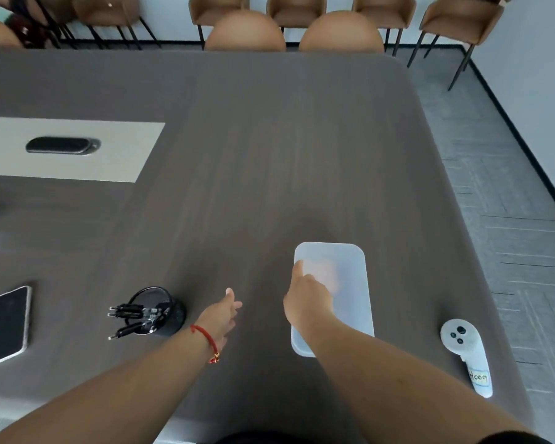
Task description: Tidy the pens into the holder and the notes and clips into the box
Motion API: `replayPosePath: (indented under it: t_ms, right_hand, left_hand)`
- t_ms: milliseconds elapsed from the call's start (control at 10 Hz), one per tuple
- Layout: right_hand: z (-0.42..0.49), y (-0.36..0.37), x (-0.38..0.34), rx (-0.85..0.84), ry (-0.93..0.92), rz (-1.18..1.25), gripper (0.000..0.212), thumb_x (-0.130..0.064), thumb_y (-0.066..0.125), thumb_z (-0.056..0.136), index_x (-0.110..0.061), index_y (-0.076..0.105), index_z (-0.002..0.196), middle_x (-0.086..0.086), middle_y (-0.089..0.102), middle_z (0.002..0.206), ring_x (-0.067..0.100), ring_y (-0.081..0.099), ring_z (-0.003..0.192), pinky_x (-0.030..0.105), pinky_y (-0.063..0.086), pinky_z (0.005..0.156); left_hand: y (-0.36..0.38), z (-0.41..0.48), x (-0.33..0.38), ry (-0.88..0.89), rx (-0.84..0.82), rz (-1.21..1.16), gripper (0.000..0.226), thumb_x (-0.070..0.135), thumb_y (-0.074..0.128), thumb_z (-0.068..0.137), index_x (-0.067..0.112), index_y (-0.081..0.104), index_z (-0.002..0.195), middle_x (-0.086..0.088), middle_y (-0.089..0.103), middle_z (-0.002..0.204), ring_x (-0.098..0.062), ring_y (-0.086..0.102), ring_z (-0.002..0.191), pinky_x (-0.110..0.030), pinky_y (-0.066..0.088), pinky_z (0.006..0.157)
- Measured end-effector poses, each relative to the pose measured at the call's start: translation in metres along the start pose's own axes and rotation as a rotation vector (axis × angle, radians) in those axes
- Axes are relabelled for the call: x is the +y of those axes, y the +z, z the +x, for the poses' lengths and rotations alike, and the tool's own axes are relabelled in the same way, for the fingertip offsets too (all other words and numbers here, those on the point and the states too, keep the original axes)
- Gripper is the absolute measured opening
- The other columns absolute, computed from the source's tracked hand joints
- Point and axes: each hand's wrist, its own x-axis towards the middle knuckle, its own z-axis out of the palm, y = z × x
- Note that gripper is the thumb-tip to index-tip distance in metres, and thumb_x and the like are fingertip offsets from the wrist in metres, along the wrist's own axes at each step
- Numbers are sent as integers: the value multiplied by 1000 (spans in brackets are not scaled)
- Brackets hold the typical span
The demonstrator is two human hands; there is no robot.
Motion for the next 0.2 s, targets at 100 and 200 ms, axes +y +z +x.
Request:
replayPosePath:
  t_ms: [100,200]
  right_hand:
    - [1,-18,-4,-83,29,3,65,-22,52,95,-3,24,150,25,26,153,32,59,108,35,50,75]
    - [0,-41,2,-326,71,278,90,-55,47,92,-6,3,153,17,51,139,29,62,108,40,50,96]
  left_hand:
    - [2,-15,13,21,-52,-3,66,59,21,95,18,38,145,0,23,159,-20,22,147,-45,7,120]
    - [-3,-26,21,39,-119,-19,65,59,22,95,20,34,146,-1,27,158,-21,27,145,-48,8,119]
